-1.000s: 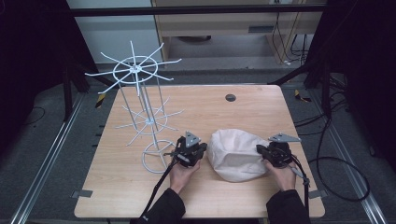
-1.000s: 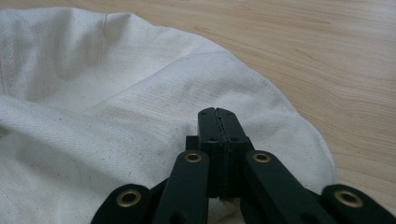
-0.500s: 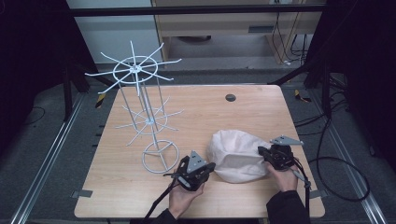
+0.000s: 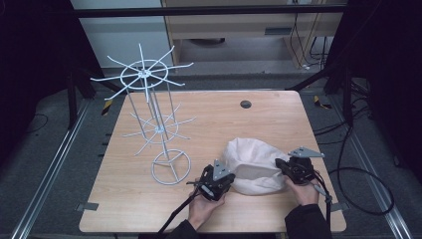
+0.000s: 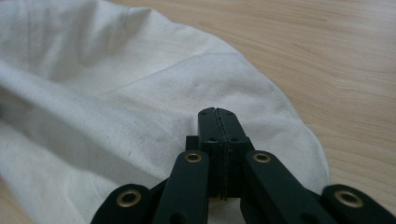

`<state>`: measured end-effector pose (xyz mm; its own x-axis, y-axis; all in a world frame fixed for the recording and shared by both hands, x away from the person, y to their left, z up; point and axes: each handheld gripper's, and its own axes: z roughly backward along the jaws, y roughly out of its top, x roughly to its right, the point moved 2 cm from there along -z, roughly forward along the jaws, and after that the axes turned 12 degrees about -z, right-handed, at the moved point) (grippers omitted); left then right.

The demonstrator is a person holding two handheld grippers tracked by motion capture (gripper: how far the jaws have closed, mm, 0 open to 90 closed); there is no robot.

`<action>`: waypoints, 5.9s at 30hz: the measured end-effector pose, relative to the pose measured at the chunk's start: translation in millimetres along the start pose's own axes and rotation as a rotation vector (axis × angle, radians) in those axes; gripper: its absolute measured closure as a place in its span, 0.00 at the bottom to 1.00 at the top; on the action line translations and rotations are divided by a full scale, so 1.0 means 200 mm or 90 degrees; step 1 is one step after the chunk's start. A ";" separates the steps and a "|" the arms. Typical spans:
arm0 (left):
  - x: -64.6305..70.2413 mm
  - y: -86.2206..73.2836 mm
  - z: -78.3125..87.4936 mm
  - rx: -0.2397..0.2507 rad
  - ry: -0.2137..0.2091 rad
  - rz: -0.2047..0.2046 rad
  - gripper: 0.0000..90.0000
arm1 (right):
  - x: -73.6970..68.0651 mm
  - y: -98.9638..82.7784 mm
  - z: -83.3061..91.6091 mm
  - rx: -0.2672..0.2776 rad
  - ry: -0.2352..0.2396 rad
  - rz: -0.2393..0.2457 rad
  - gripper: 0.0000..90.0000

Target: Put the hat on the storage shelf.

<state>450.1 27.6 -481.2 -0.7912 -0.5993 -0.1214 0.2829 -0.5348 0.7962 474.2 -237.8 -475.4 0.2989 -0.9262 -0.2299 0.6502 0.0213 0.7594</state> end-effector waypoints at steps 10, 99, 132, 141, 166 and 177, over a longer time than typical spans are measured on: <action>-0.15 0.01 -0.05 -0.007 0.034 0.022 1.00 | -0.07 -0.08 0.08 -0.007 0.040 0.013 1.00; -0.73 -0.67 0.86 -0.029 0.205 0.104 0.46 | -0.47 0.14 -0.17 -0.144 -0.028 0.160 0.93; -0.76 -0.69 0.87 -0.022 0.209 0.135 0.48 | -0.53 0.36 0.36 0.232 0.158 0.109 0.98; -0.76 -0.69 0.87 -0.024 0.211 0.133 0.48 | -0.61 0.45 0.47 0.303 0.209 0.113 0.98; -0.76 -0.70 0.86 -0.025 0.210 0.138 0.48 | -0.80 0.66 0.69 0.449 0.282 0.111 0.98; -0.76 -0.70 0.86 -0.025 0.210 0.140 0.48 | -0.91 0.78 0.76 0.502 0.300 0.107 0.98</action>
<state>437.1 295.7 -472.7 -0.4946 -0.8578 -0.1397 0.4515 -0.3910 0.8020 415.0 -123.8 -223.5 0.7106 -0.6825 -0.1711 -0.0380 -0.2801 0.9592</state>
